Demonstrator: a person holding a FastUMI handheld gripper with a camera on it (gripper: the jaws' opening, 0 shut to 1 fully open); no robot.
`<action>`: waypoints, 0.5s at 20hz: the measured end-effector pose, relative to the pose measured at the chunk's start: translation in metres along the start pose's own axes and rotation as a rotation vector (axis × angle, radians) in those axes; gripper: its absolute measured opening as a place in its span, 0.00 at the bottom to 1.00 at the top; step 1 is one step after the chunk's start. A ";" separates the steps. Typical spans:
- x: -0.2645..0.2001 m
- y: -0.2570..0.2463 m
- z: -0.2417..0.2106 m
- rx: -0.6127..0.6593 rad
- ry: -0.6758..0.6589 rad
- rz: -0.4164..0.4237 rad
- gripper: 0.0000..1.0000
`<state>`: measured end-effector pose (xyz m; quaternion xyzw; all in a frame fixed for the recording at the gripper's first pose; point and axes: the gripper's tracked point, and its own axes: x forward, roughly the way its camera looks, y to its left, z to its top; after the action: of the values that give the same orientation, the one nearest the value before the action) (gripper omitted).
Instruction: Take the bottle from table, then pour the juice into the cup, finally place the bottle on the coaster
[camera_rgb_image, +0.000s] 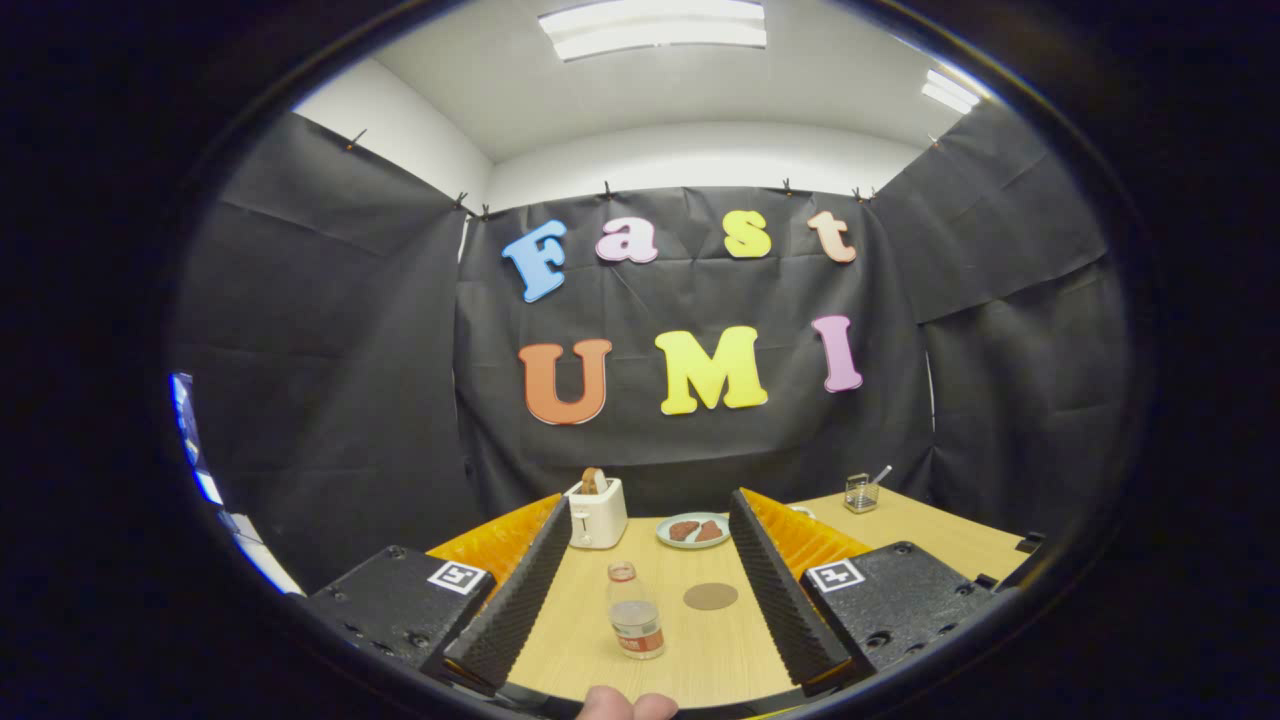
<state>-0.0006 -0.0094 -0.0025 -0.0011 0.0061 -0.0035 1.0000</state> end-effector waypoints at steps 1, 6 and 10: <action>-0.002 0.003 0.000 -0.002 -0.003 0.008 1.00; -0.004 0.008 -0.001 -0.067 0.003 0.014 1.00; -0.007 0.020 -0.009 -0.058 0.018 0.040 1.00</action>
<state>-0.0070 0.0107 -0.0115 -0.0301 0.0154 0.0168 0.9993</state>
